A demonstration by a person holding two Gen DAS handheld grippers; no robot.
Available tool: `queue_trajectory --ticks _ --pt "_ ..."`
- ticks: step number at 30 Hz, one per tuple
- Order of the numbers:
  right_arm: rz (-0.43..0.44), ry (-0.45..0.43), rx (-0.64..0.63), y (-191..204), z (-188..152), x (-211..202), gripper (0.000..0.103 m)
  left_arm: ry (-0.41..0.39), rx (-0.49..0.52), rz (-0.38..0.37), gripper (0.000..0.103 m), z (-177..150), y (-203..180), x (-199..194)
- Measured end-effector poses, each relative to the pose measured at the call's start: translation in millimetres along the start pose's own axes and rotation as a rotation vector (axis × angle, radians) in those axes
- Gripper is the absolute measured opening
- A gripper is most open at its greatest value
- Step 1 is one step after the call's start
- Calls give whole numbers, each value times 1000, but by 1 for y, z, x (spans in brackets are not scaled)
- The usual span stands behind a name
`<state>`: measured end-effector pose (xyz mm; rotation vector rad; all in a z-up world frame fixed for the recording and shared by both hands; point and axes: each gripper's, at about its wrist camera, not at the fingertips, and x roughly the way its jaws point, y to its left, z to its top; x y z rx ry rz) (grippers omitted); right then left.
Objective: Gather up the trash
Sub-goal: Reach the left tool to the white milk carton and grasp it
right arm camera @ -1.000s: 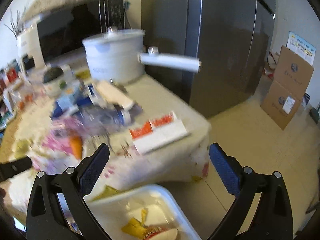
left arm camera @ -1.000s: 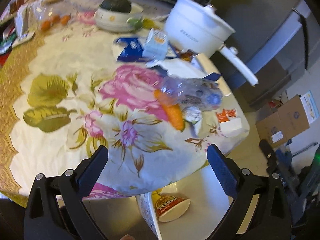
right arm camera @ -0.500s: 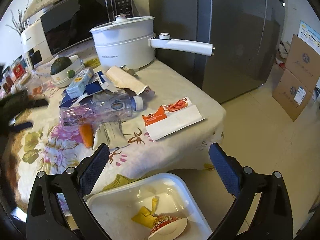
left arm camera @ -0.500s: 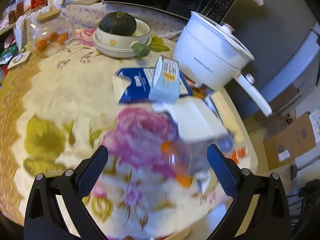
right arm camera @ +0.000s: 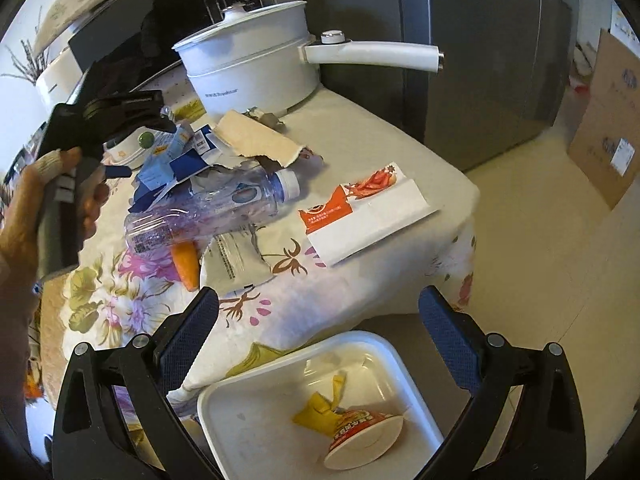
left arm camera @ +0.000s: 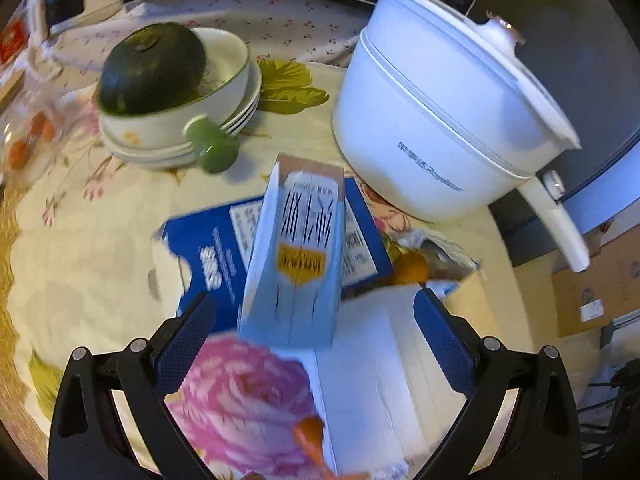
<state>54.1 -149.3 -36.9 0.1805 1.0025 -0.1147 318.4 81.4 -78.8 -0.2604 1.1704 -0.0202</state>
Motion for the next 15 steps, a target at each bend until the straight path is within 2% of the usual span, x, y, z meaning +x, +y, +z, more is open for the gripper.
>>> queue_trajectory --ticks 5,9,11,13,15 --pt "6 15 -4 1 1 4 96 25 25 48 96 13 -3 14" --pt "13 28 -1 1 1 6 96 49 20 54 96 19 -3 23" --pt "5 27 0 0 2 7 96 61 20 67 89 21 -3 29" --pt "3 27 2 0 2 7 96 72 25 69 74 22 -3 35" --pt "0 28 0 0 2 8 96 71 27 70 63 21 -1 37"
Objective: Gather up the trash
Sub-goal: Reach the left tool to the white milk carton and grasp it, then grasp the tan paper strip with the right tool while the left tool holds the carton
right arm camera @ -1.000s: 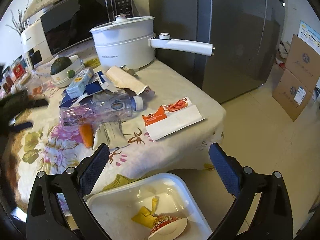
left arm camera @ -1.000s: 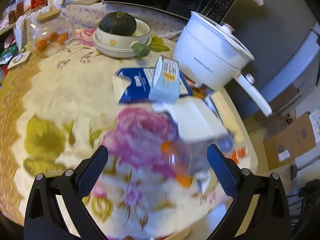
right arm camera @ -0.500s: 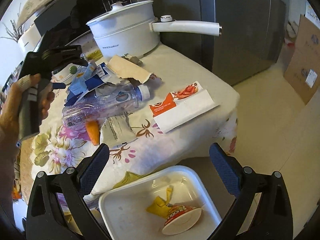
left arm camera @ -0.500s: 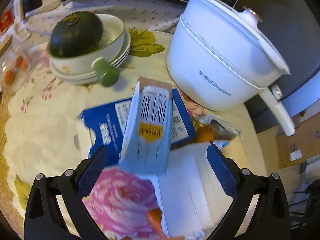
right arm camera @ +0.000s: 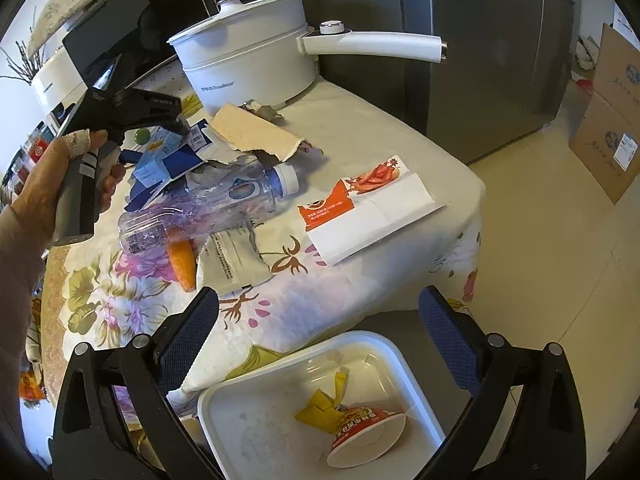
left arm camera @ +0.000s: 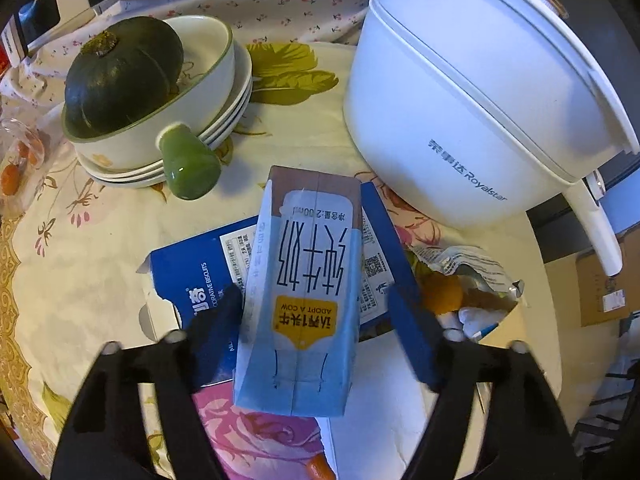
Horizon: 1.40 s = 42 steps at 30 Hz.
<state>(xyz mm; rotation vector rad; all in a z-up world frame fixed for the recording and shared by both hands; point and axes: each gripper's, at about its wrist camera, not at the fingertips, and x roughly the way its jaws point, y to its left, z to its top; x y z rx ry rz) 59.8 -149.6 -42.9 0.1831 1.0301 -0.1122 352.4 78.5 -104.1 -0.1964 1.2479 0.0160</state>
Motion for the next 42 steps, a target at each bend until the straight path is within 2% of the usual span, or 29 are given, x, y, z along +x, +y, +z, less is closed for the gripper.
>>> queue_trajectory --ticks 1,7,13,18,21,23,28,31,34,37,39,42 --pt "-2 2 -1 0 0 0 96 0 2 -3 59 0 1 1" --pt "1 6 -3 0 1 2 96 -50 -4 -40 59 -8 3 -12" --pt "1 -15 8 0 2 0 96 -143 25 -133 58 -32 -5 -64" --pt "8 -76 12 -1 6 -7 96 -267 -3 -279 58 -76 0 -132" --pt "42 -96 26 -3 18 -10 96 -337 -29 -366 58 -122 17 -168" --pt "104 -96 32 -5 34 -10 96 -359 -46 -408 58 -145 27 -178" --pt "148 -77 -11 0 87 5 96 -375 -72 -492 58 -195 51 -194" --pt "170 -29 -47 13 120 25 96 -407 -58 -493 58 -213 58 -195" --pt "145 -8 -99 30 138 45 96 -403 -45 -507 58 -215 60 -193" --pt "143 38 -151 51 146 68 94 -421 -32 -495 58 -216 64 -195" --pt "127 59 -179 63 147 81 90 -408 -42 -499 58 -215 68 -191" --pt "122 79 -202 77 150 98 88 -394 -48 -495 58 -213 72 -186"
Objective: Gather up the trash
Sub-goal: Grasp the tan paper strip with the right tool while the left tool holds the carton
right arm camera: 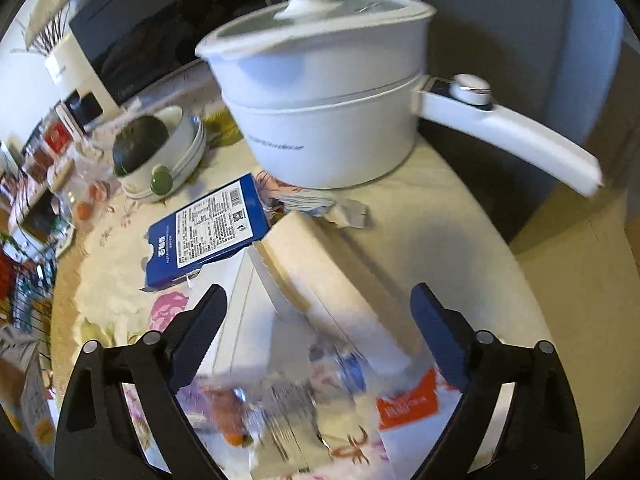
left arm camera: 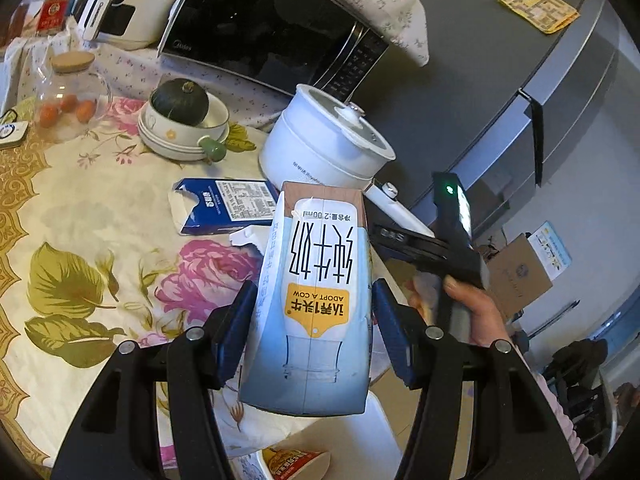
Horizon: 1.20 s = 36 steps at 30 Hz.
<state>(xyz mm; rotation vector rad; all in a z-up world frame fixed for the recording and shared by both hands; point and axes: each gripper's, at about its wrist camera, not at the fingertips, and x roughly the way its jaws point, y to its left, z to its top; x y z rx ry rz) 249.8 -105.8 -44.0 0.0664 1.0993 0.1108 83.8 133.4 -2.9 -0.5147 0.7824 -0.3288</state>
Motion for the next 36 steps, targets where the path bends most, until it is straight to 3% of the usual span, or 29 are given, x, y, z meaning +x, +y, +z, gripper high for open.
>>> queue_trajectory --ticks 6,10,11,12,14,15,17,18,19,21,27,28,29,30,32,36 --pt "-37 25 -78 13 3 22 89 10 -2 2 58 1 3 1" --pt "-42 47 -54 9 6 32 87 16 -9 10 58 0 4 4" --pt "-34 58 -43 8 7 35 80 17 -11 13 58 0 5 5" --pt "-25 69 -37 7 7 38 65 18 -11 16 58 0 5 6" --pt "-24 62 -27 5 7 39 62 16 -10 20 58 0 5 6" --pt "-25 51 -29 4 6 37 46 15 -10 23 58 1 5 6" --pt "-13 43 -17 1 6 33 37 14 -12 27 58 1 6 7" --pt "-10 30 -15 0 6 30 21 11 -15 32 58 1 6 7" --pt "0 15 -5 -2 7 26 18 10 -17 34 58 2 7 8" --pt "5 -9 12 -7 7 18 0 7 -24 38 58 3 9 9" --pt "15 -14 18 -14 1 9 0 4 -43 44 58 4 13 13" --pt "14 -18 46 -18 1 7 1 4 -46 44 58 4 13 13" --pt "12 -21 56 -18 1 6 8 4 -49 43 58 4 14 13" --pt "10 -32 59 -18 1 3 40 5 -51 42 58 4 14 13" --pt "-44 -90 31 -13 -1 -6 84 6 -54 39 58 4 14 13" --pt "-86 -86 -48 7 2 -2 90 10 -59 34 58 5 14 14"
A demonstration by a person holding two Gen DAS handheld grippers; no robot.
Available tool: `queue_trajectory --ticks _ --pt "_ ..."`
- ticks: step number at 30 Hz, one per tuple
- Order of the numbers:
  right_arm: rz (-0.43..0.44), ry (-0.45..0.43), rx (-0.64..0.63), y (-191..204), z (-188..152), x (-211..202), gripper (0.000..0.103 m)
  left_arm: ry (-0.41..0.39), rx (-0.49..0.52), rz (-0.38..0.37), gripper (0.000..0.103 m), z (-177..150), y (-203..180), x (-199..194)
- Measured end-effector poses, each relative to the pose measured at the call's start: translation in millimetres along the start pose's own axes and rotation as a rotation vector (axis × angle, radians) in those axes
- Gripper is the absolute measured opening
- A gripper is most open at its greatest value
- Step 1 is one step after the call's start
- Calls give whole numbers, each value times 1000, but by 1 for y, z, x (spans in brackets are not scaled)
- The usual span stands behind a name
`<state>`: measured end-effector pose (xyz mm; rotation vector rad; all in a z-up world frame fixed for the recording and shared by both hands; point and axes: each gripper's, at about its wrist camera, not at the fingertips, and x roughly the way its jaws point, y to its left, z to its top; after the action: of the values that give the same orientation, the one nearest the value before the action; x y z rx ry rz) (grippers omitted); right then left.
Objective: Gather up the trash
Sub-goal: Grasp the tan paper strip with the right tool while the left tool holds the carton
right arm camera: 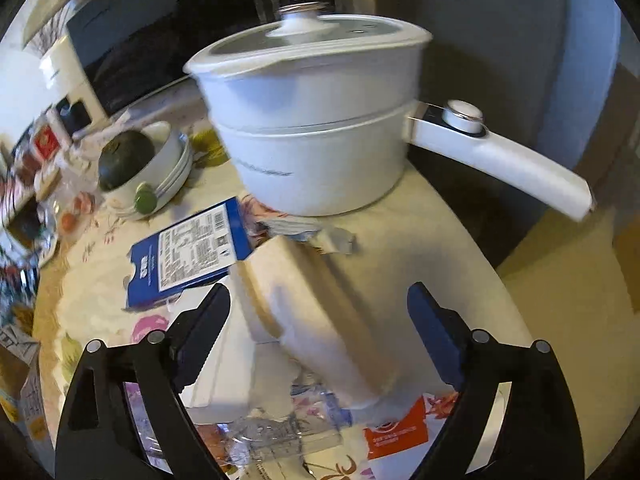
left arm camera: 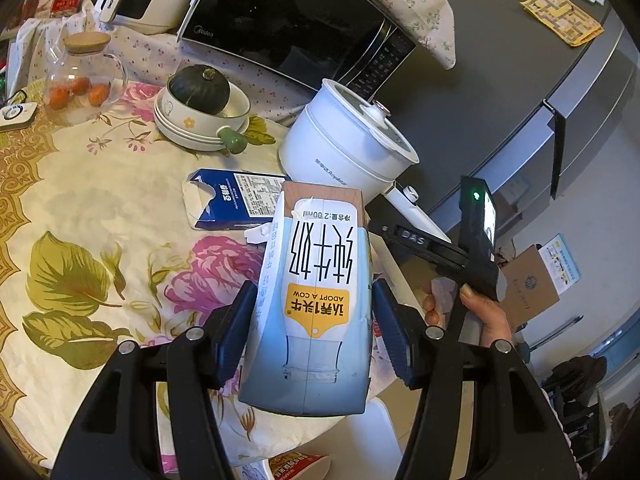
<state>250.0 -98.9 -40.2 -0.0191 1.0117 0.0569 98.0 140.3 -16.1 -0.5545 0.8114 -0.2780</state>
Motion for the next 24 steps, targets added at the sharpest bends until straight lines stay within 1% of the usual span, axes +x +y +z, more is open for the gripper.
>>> queue_trajectory --ticks 5,7,8,9,10,11,14,17,19,24 --pt "-111 57 -110 32 -5 26 90 -1 -7 7 58 1 2 -1" --pt "-144 82 -118 35 -7 38 90 -2 -14 11 58 2 4 -2" --pt "-142 93 -108 34 -7 42 84 -3 -15 12 58 3 5 -2" --pt "-112 124 -83 31 -5 49 61 -3 -16 16 58 3 6 -2" --pt "-91 141 -62 29 -4 52 55 -5 -16 18 58 3 6 -3" --pt "-85 128 -45 26 -2 50 50 -6 -16 18 58 3 7 -3" --pt "-22 113 10 17 3 42 45 -9 -18 17 58 4 7 -4" --pt "13 78 64 6 7 28 42 -11 -18 15 58 5 7 -4" --pt "24 63 76 4 7 20 41 -15 -19 14 58 5 6 -4" --pt "21 21 90 -3 7 -2 41 -27 -23 10 58 5 6 -7"
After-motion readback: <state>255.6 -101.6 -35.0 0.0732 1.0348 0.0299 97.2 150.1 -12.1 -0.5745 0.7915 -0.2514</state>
